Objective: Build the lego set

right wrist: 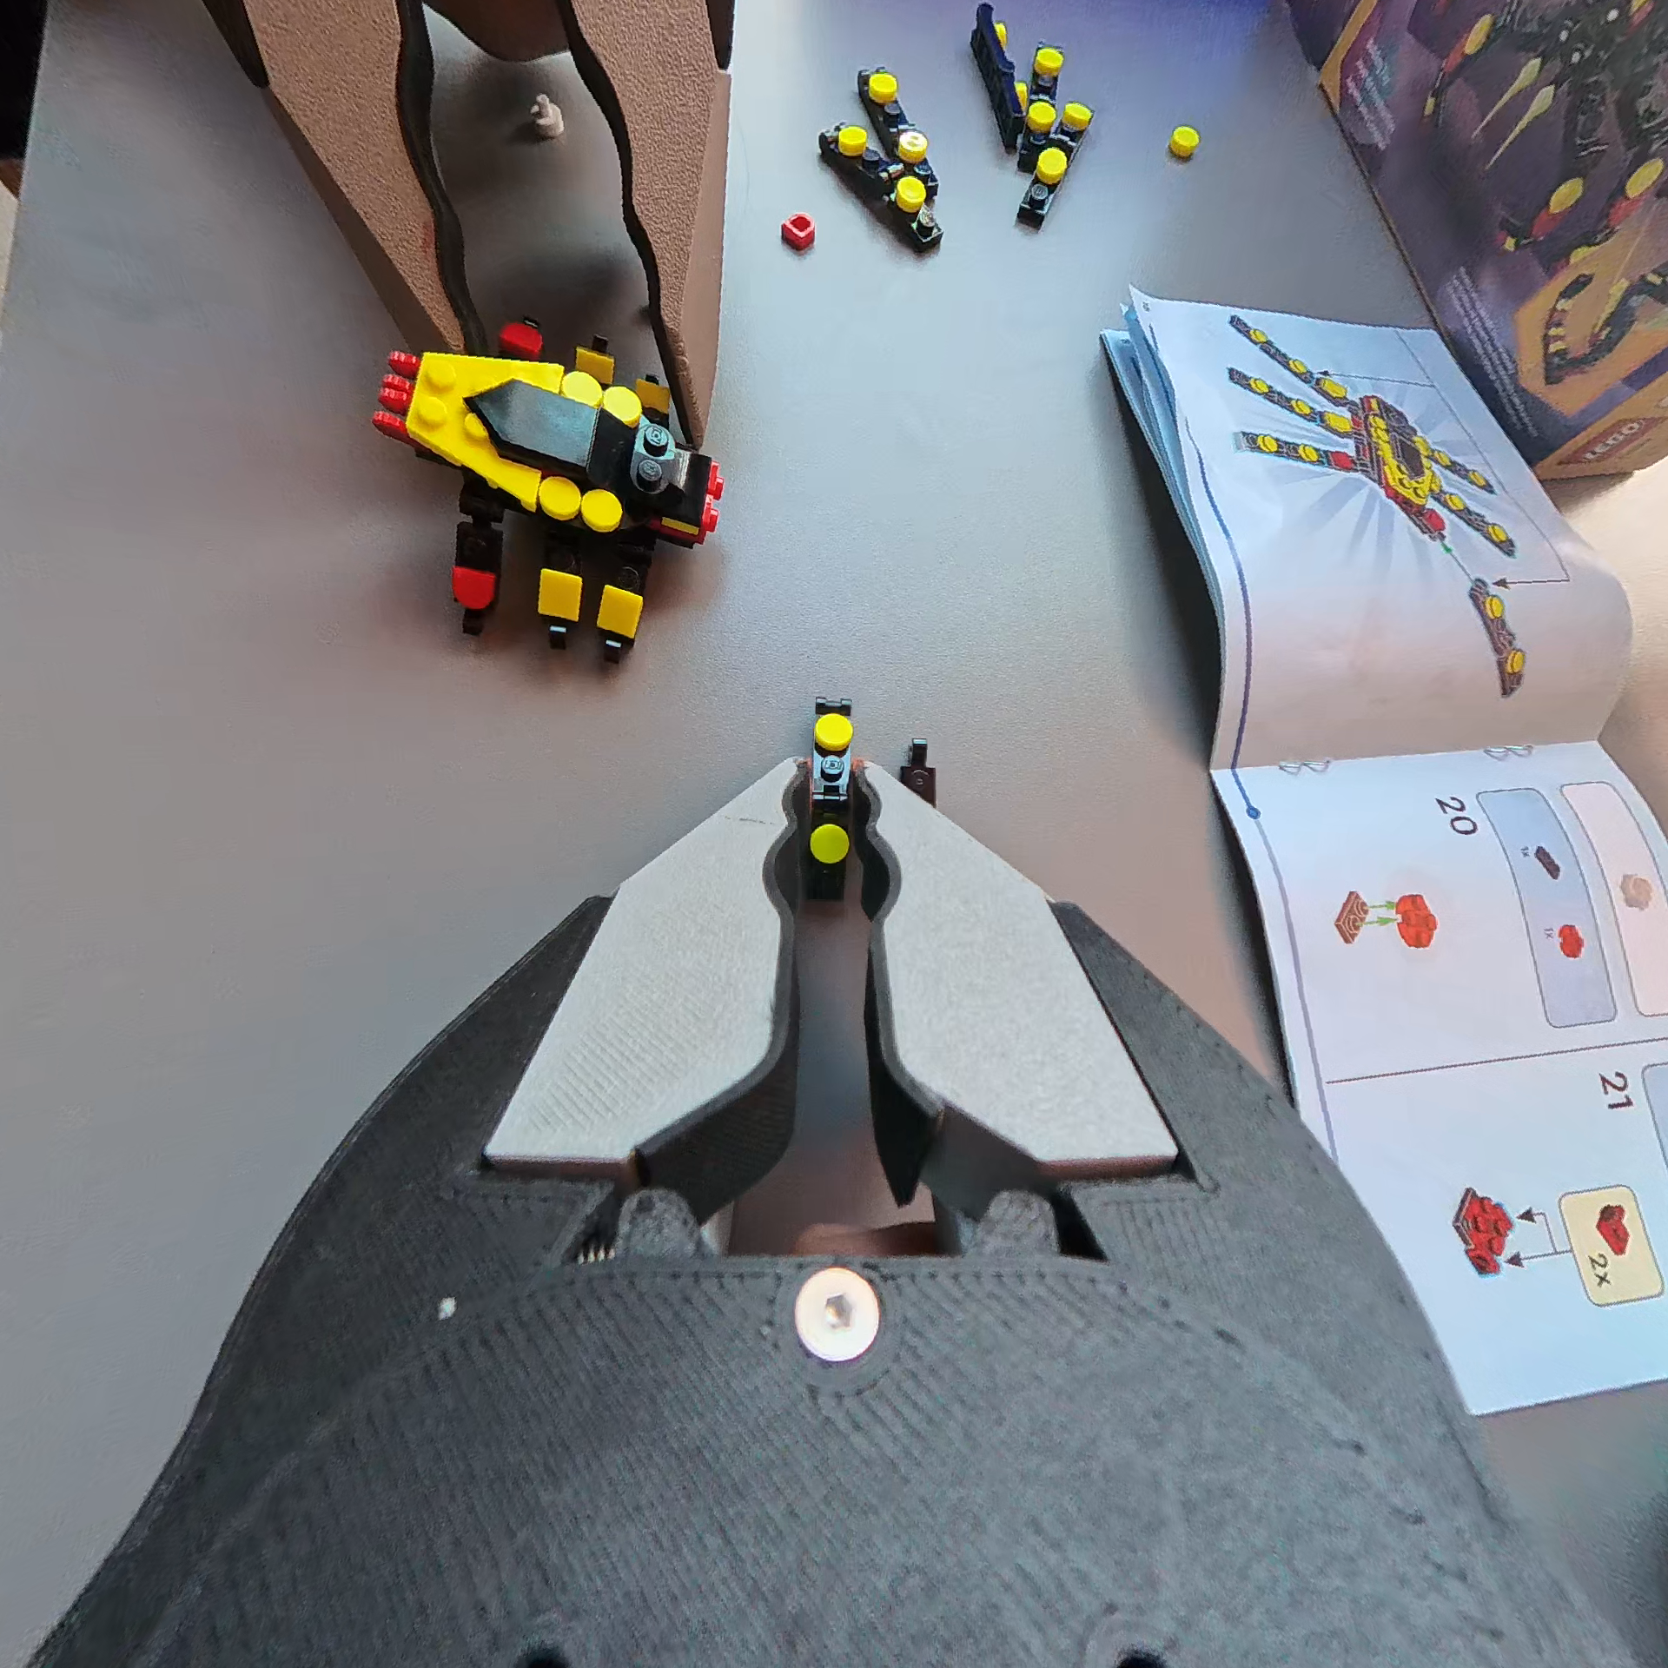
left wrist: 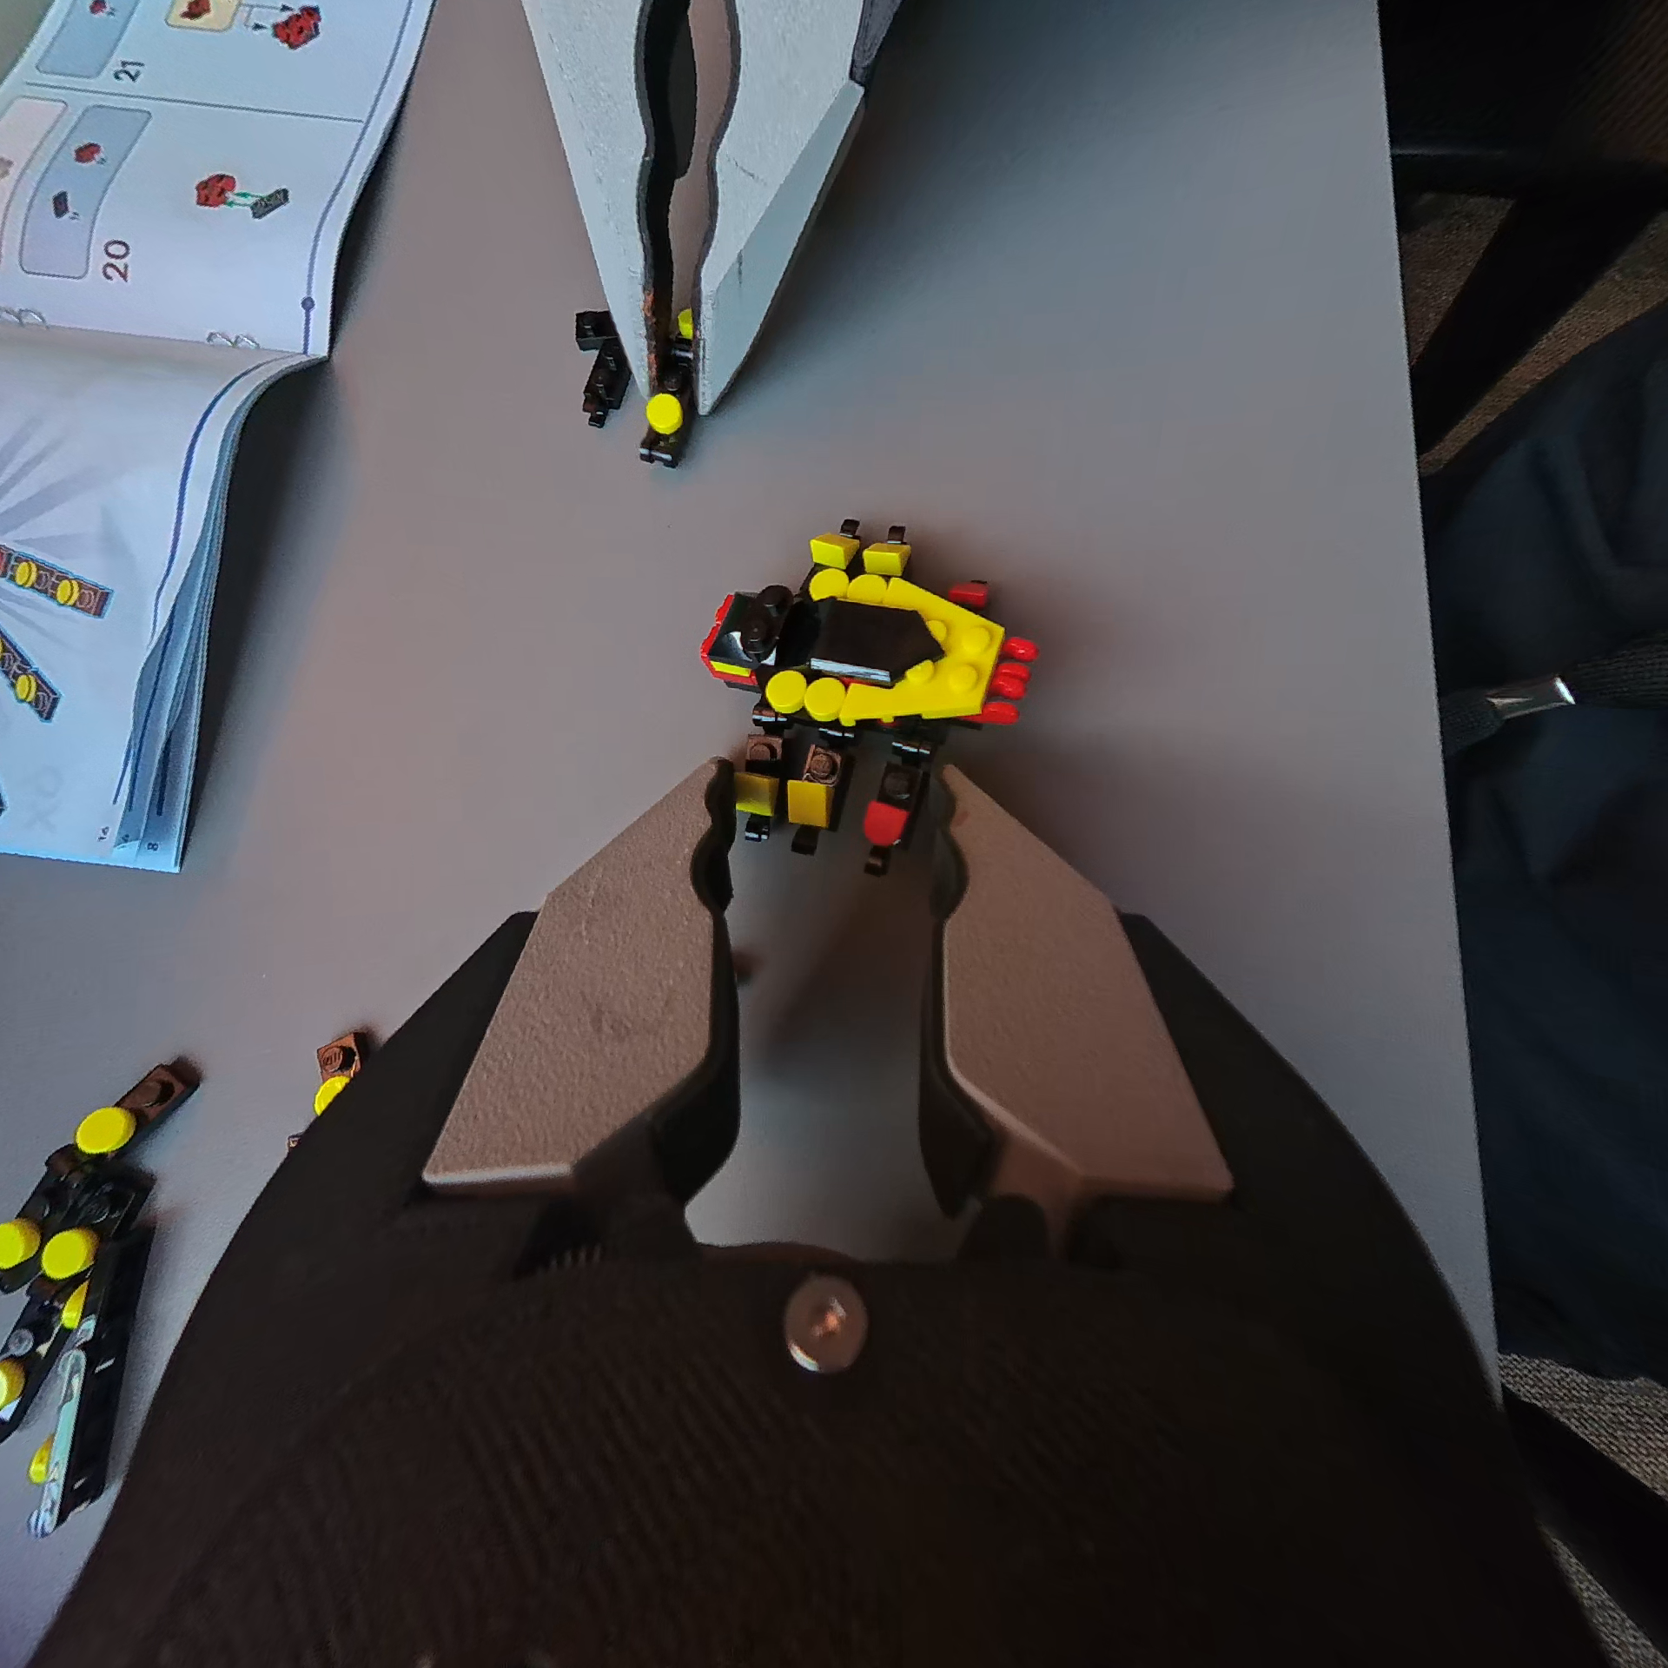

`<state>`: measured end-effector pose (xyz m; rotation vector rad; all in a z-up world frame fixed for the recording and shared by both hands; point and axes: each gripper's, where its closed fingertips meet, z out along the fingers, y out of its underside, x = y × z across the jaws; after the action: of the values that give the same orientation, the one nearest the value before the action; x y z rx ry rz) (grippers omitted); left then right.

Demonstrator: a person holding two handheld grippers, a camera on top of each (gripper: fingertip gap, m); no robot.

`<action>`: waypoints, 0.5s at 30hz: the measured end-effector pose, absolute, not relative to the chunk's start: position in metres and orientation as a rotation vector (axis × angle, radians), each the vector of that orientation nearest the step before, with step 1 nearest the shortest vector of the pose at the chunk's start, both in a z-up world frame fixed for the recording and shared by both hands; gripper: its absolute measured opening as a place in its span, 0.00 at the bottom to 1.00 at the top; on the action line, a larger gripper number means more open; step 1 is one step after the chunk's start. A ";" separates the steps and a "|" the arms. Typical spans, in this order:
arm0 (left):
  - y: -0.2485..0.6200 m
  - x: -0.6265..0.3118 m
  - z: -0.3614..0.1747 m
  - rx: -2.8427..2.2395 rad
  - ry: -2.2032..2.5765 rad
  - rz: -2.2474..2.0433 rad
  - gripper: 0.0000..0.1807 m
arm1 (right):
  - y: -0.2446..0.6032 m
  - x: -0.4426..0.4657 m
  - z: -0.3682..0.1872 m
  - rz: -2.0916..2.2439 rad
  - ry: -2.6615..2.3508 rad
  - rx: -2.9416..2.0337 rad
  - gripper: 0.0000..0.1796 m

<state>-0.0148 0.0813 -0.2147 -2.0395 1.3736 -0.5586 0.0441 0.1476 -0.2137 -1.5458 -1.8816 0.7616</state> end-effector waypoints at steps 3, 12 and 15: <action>0.081 -0.015 -0.215 -2.039 1.373 -0.560 0.22 | 0.147 0.044 -0.214 0.759 -1.889 -1.542 0.03; 0.081 -0.015 -0.215 -2.039 1.372 -0.560 0.22 | 0.151 0.053 -0.200 0.790 -1.859 -1.500 0.15; 0.081 -0.015 -0.215 -2.039 1.372 -0.559 0.22 | 0.168 0.061 -0.172 0.863 -1.710 -1.496 0.15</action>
<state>-0.0147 0.0811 -0.2147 -2.0394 1.3721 -0.5593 0.0613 0.1675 -0.1721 -1.4962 -1.7100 0.8634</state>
